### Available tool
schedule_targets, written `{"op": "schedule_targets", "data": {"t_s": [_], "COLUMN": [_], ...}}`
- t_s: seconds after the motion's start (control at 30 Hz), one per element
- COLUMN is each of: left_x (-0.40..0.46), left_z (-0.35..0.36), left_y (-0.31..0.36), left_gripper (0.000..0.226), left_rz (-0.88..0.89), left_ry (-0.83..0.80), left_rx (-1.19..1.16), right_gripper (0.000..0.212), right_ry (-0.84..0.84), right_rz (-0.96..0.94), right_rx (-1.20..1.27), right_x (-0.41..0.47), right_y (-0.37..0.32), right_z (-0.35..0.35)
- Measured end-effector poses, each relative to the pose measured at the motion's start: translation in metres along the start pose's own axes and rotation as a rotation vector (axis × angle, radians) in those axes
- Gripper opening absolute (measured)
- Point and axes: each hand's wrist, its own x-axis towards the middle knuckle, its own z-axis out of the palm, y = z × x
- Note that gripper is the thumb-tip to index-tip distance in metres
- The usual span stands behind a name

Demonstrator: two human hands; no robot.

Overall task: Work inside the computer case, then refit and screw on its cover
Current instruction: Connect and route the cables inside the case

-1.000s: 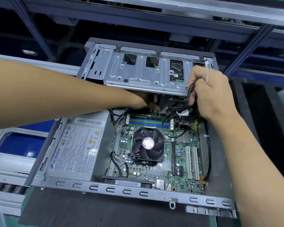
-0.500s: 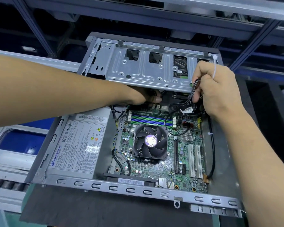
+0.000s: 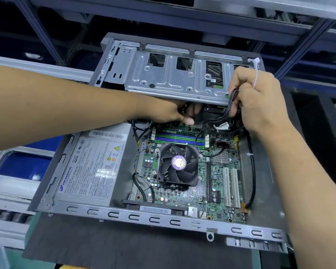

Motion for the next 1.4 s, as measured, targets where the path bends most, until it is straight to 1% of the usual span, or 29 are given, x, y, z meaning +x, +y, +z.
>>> {"op": "schedule_targets", "data": {"t_s": [0.07,0.1,0.23,0.3,0.33,0.43,0.53,0.57,0.63,0.67,0.73,0.87,1.03,1.17,1.4], "left_x": [-0.001,-0.001,0.002,0.002,0.001,0.001,-0.001,0.000,0.000,0.000,0.000,0.002,0.002,0.000,-0.002], "left_z": [-0.001,0.001,0.004,0.006,0.006,0.003,0.000,-0.001,-0.002,-0.003,-0.004,-0.002,0.000,0.000,0.000], "left_y": [0.006,0.006,0.005,0.006,0.006,0.008,0.013,0.014,0.015,0.016,0.017,0.016,0.013,0.016,0.016], "left_gripper": [0.010,0.007,0.013,0.009,0.011,0.031,0.065,0.065,0.052,0.050,0.049,0.049,0.035,0.036,0.026], "left_rz": [0.033,0.034,-0.001,-0.052,-0.074,-0.139,-0.257,-0.264,-0.253,-0.266,-0.278,-0.241,-0.126,-0.136,-0.160], "left_ry": [-0.029,-0.044,-0.036,-0.011,-0.010,-0.053,-0.158,-0.172,-0.190,-0.211,-0.248,-0.235,-0.241,-0.223,-0.243], "left_rx": [-0.150,-0.204,-0.280,-0.319,-0.347,-0.378,-0.333,-0.336,-0.368,-0.367,-0.342,-0.362,-0.368,-0.332,-0.321], "right_gripper": [0.023,0.023,0.023,0.023,0.023,0.024,0.023,0.023,0.023,0.023,0.023,0.023,0.023,0.023,0.023], "right_ry": [0.002,0.004,0.007,0.005,0.006,0.010,0.012,0.014,0.018,0.020,0.018,0.014,0.014,0.019,0.017], "right_rz": [-0.002,-0.003,-0.005,-0.004,-0.005,-0.006,-0.011,-0.012,-0.017,-0.022,-0.024,-0.021,-0.025,-0.027,-0.031], "right_rx": [-0.002,-0.005,-0.009,-0.007,-0.003,0.007,0.024,0.025,0.031,0.035,0.035,0.031,0.030,0.034,0.048], "right_x": [0.000,0.000,-0.001,-0.001,0.000,0.000,0.000,0.000,0.000,0.000,0.001,0.000,0.001,0.000,0.000], "right_y": [-0.001,-0.002,-0.004,-0.004,-0.003,-0.002,-0.001,-0.001,-0.001,-0.001,0.000,0.001,-0.001,-0.001,-0.002], "right_z": [-0.001,-0.002,-0.002,-0.001,-0.001,-0.001,-0.002,-0.001,-0.001,0.000,0.000,0.000,-0.001,-0.001,0.000]}}
